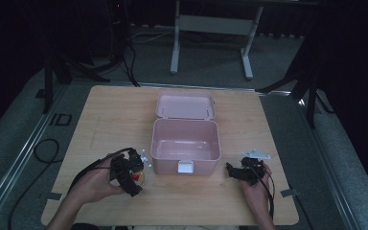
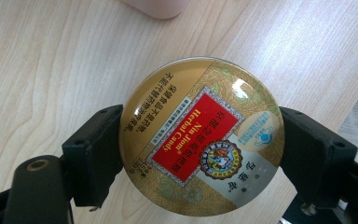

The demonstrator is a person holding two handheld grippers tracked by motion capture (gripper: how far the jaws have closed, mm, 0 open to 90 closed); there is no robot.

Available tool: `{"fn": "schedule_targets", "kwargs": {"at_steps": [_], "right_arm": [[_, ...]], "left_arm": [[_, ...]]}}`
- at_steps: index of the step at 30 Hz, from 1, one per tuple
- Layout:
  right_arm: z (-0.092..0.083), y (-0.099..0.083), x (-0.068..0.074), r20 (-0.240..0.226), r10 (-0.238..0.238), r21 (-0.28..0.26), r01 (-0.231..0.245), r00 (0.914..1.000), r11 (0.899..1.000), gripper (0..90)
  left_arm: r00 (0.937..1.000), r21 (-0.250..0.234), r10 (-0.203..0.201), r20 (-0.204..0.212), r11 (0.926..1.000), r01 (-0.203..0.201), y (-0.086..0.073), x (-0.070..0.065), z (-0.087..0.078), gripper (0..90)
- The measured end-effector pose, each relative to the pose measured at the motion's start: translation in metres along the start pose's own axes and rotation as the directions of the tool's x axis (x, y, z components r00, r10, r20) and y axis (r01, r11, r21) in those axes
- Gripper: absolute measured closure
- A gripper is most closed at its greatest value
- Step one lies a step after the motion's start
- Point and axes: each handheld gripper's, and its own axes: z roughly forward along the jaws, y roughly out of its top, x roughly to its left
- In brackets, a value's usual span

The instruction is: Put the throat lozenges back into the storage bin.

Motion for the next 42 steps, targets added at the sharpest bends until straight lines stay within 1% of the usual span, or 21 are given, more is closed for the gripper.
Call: {"fn": "schedule_targets", "kwargs": {"at_steps": [14,23,27,39,42], "right_arm": [[0.0,0.0,0.0,0.0,0.0,0.0,0.0,1.0,1.0,13.0],[0.0,0.0,0.0,0.0,0.0,0.0,0.0,1.0,1.0,13.0],[0.0,0.0,0.0,0.0,0.0,0.0,0.0,1.0,1.0,13.0],[0.0,0.0,0.0,0.0,0.0,0.0,0.0,1.0,1.0,13.0],[0.0,0.0,0.0,0.0,0.0,0.0,0.0,1.0,1.0,13.0]], "left_arm": [[1.0,-0.001,0.0,-0.001,1.0,0.0,0.004,0.007,-0.013,20.4],[0.9999,-0.01,-0.01,0.01,0.9999,0.01,0.007,0.013,-0.02,20.4],[0.9995,-0.018,-0.02,0.025,0.9996,0.02,0.009,0.016,-0.022,20.4],[0.9994,-0.039,-0.035,0.007,0.9986,0.035,0.013,0.024,-0.034,20.4],[0.9989,-0.046,-0.046,0.009,0.9979,0.046,0.014,0.025,-0.037,20.4]]}}
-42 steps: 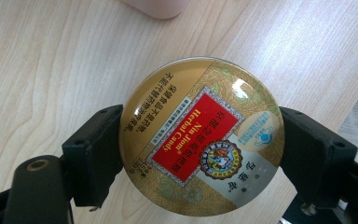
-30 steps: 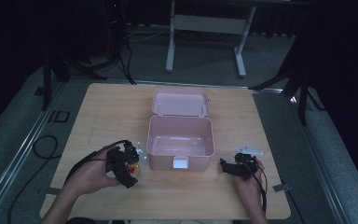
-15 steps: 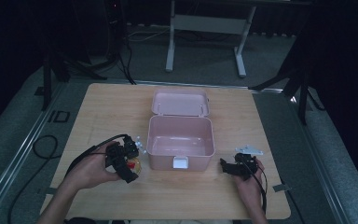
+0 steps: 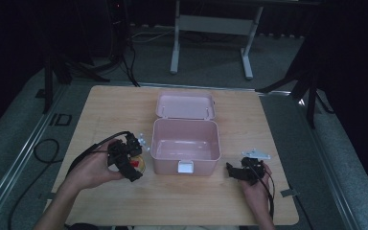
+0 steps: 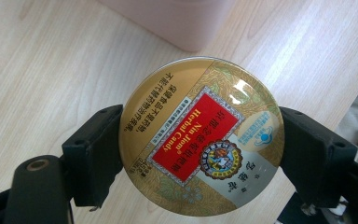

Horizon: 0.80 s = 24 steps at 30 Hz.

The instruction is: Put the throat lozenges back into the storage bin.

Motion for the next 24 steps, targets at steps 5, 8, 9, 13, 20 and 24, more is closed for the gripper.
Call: {"fn": "schedule_targets", "kwargs": {"at_steps": [5,8,9,13,20,24], "right_arm": [[0.0,0.0,0.0,0.0,0.0,0.0,0.0,1.0,1.0,13.0],[0.0,0.0,0.0,0.0,0.0,0.0,0.0,1.0,1.0,13.0],[0.0,0.0,0.0,0.0,0.0,0.0,0.0,1.0,1.0,13.0],[0.0,0.0,0.0,0.0,0.002,0.0,-0.002,1.0,1.0,13.0],[0.0,0.0,0.0,0.0,0.002,0.0,-0.002,1.0,1.0,13.0],[0.0,0.0,0.0,0.0,0.003,0.0,-0.003,1.0,1.0,13.0]], "left_arm": [[1.0,-0.006,0.001,-0.004,1.0,-0.001,0.002,0.001,-0.003,20.4],[0.9999,-0.015,-0.004,-0.015,0.9999,0.003,0.003,0.002,-0.005,20.4],[0.9999,-0.017,-0.007,-0.015,0.9998,0.007,0.003,0.002,-0.006,20.4],[0.9998,-0.023,-0.009,-0.02,0.9997,0.009,0.005,0.004,-0.01,20.4],[0.9997,-0.027,-0.017,-0.016,0.9995,0.016,0.007,0.007,-0.012,20.4],[0.9997,-0.025,-0.023,-0.009,0.9994,0.023,0.008,0.008,-0.012,20.4]]}}
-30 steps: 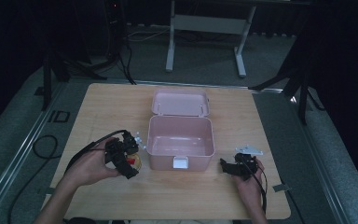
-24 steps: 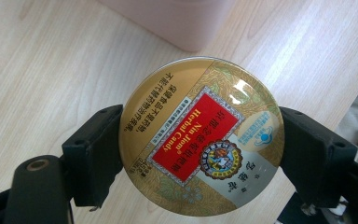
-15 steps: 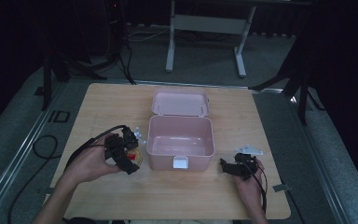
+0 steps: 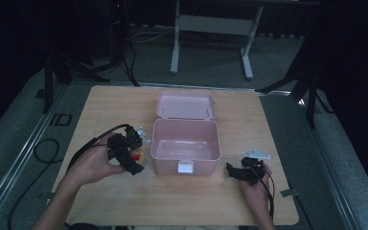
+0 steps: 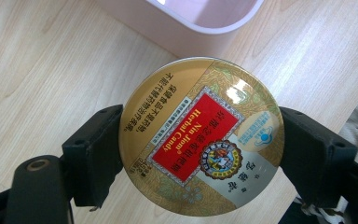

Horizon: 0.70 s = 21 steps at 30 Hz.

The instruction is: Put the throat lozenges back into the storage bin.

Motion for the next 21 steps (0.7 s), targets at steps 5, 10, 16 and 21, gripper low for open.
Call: {"fn": "schedule_targets", "kwargs": {"at_steps": [5,10,16,21], "right_arm": [[0.0,0.0,0.0,0.0,0.0,0.0,0.0,1.0,1.0,13.0],[0.0,0.0,0.0,0.0,-0.003,0.002,0.003,1.0,1.0,13.0],[0.0,0.0,0.0,-0.001,-0.003,0.001,0.003,1.0,1.0,13.0],[0.0,0.0,0.0,0.0,-0.002,0.002,0.002,1.0,1.0,13.0]], "left_arm": [[1.0,0.0,-0.002,-0.008,1.0,0.002,0.001,0.0,-0.002,20.4],[0.9999,-0.005,0.003,-0.017,1.0,-0.003,0.004,0.001,-0.007,20.4],[0.9997,-0.009,0.006,-0.023,0.9999,-0.006,0.009,0.003,-0.011,20.4],[0.9996,-0.018,0.016,-0.022,0.9997,-0.016,0.012,0.002,-0.014,20.4]]}}
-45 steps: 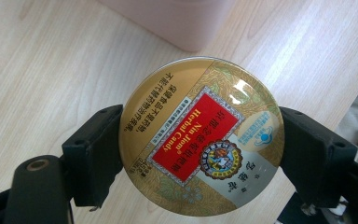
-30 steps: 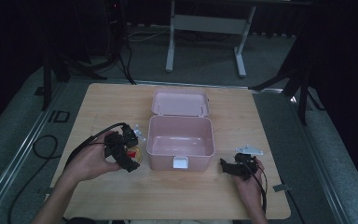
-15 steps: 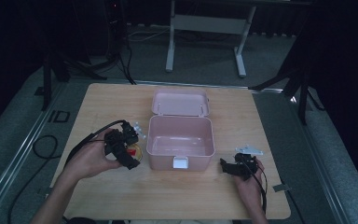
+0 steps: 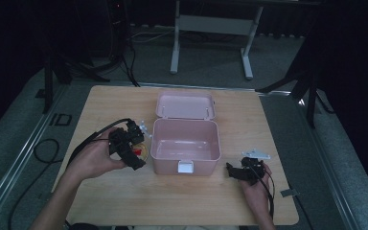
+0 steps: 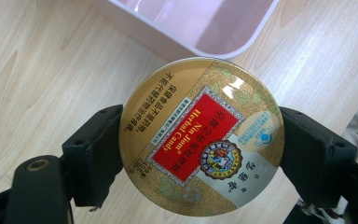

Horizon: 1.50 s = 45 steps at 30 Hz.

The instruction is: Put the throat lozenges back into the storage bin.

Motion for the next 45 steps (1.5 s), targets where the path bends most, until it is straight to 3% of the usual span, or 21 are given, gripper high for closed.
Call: {"fn": "schedule_targets", "kwargs": {"at_steps": [31,45], "right_arm": [[0.0,0.0,0.0,0.0,0.0,-0.001,0.0,1.0,1.0,13.0],[0.0,0.0,0.0,0.001,-0.001,-0.002,0.001,1.0,1.0,13.0]], "left_arm": [[0.9994,-0.001,0.027,0.022,0.9996,-0.027,0.025,0.006,-0.003,20.4],[0.9991,0.01,0.029,0.03,0.9995,-0.03,0.036,0.007,0.004,20.4]]}}
